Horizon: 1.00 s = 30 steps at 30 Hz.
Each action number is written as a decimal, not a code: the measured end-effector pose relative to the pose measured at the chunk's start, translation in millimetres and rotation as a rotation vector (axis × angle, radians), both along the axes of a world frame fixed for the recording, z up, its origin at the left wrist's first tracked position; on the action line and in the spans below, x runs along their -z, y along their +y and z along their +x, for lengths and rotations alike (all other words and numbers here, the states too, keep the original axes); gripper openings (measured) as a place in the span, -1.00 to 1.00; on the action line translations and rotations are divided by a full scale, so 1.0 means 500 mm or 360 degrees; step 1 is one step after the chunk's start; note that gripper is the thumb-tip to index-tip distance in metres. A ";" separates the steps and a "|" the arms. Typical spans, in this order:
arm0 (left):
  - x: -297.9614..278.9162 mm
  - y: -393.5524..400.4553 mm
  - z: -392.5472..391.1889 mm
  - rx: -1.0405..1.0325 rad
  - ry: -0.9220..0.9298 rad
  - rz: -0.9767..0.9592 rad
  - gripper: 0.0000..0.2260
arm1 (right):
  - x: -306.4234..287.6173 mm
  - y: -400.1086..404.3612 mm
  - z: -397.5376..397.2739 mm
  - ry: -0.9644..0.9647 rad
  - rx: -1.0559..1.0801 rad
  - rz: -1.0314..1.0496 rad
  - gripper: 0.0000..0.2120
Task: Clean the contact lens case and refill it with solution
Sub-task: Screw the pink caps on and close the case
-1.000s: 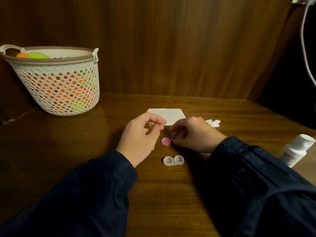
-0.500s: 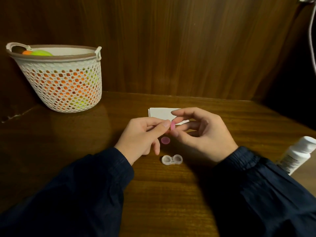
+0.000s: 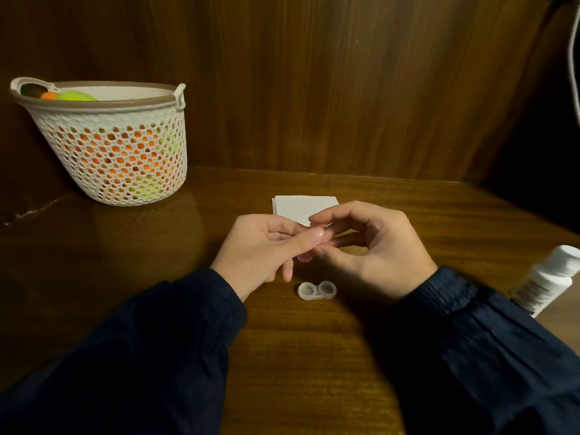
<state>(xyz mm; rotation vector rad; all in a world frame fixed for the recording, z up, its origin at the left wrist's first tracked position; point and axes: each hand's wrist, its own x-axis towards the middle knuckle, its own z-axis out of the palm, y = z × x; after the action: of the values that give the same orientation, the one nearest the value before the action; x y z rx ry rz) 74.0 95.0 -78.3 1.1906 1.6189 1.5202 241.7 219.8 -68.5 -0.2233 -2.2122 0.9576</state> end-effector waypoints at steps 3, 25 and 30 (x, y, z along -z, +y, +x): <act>-0.001 -0.001 0.002 -0.0023 0.0023 -0.0009 -0.81 | -0.001 0.002 -0.002 -0.0101 0.0129 0.0224 -0.64; 0.018 -0.017 -0.009 0.0162 0.1378 -0.0323 -0.67 | 0.014 0.050 0.041 -0.0686 -0.0245 -0.0151 -0.66; 0.025 -0.015 -0.007 0.0180 0.1352 -0.0290 -0.69 | 0.014 0.051 0.040 -0.0695 -0.0270 -0.0208 -0.64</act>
<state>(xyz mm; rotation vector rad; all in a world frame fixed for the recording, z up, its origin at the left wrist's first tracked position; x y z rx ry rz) 70.5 87.4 -90.8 1.9257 2.0905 0.7829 261.8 245.4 -75.3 -0.3358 -2.5981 1.2432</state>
